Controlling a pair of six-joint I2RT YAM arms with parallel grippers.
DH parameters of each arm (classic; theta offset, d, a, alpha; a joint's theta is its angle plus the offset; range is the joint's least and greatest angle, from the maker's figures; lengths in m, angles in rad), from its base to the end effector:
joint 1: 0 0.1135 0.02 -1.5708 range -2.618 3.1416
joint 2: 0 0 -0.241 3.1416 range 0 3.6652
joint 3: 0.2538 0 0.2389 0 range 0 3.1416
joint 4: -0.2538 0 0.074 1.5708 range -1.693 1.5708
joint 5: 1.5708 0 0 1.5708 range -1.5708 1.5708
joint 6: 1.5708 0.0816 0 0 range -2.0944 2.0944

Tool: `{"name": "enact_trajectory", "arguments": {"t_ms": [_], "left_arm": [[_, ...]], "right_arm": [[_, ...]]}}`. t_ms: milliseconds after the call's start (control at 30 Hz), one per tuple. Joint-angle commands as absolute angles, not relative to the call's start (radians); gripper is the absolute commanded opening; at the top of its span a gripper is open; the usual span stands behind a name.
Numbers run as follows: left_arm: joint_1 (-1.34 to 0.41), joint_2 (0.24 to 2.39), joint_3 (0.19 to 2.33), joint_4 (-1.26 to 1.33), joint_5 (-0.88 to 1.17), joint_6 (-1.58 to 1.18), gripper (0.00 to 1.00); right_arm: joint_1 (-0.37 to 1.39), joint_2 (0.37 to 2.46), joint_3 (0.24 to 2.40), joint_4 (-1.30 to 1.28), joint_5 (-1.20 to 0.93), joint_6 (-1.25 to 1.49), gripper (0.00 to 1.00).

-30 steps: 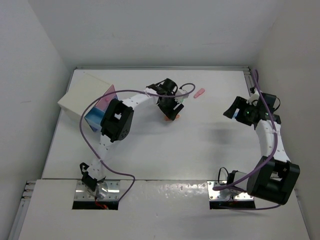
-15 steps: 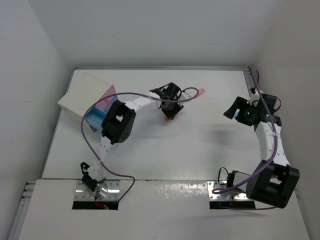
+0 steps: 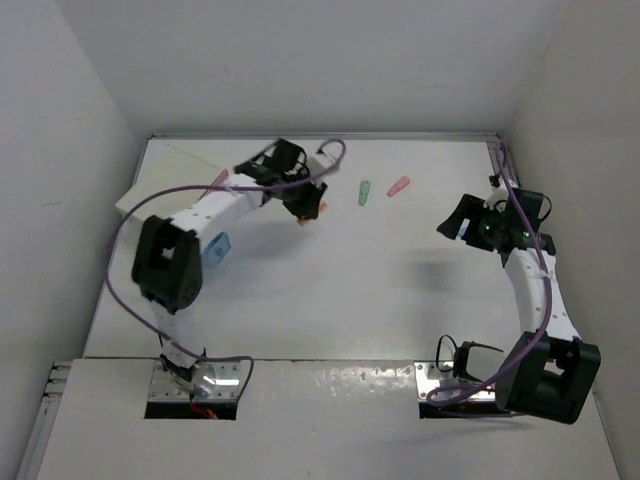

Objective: Sort the stationery into containers
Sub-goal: Pick up the stationery from the center of the board, then place the stationery in the drawer.

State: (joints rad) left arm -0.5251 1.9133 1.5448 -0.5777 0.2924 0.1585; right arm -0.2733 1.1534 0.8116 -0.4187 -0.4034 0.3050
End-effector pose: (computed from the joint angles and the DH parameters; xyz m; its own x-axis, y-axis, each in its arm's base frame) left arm 0.3579 -0.2345 0.1897 -0.5943 0.5190 -0.6144 0.7288 0.6705 -0.1386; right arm 0.2670 -0.0416 0.2101 -0.6407 0.4665 -0.6098 0.1749 0.8621 0.4757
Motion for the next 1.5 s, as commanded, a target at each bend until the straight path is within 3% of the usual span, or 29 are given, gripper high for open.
{"name": "enact_trajectory", "arguments": {"t_ms": [0,100,333,567,633,733,1233,1467], "left_arm": [[-0.401,1.672,1.584,-0.606,0.565,0.270,0.17],[-0.307,1.625,1.672,-0.799,0.721,0.440,0.15],[-0.098,1.562,1.706,-1.132,0.856,0.848,0.13],[0.090,1.559,1.672,-1.321,0.827,1.225,0.12],[0.132,1.548,1.635,-1.319,0.805,1.299,0.04],[0.153,1.537,1.592,-1.318,0.769,1.390,0.02],[0.230,1.608,1.534,-1.318,0.611,1.552,0.12],[0.261,1.632,1.552,-1.318,0.601,1.536,0.43]], "right_arm": [[-0.235,1.147,0.802,-0.357,-0.402,0.330,0.72],[-0.218,1.161,0.802,-0.344,-0.400,0.341,0.72],[-0.178,1.207,0.834,-0.339,-0.403,0.322,0.72],[-0.149,1.242,0.867,-0.341,-0.406,0.314,0.73],[-0.147,1.249,0.867,-0.341,-0.408,0.314,0.73],[-0.146,1.250,0.858,-0.334,-0.411,0.314,0.73],[-0.144,1.290,0.877,-0.350,-0.396,0.281,0.75],[-0.144,1.318,0.910,-0.348,-0.345,0.212,0.77]]}}
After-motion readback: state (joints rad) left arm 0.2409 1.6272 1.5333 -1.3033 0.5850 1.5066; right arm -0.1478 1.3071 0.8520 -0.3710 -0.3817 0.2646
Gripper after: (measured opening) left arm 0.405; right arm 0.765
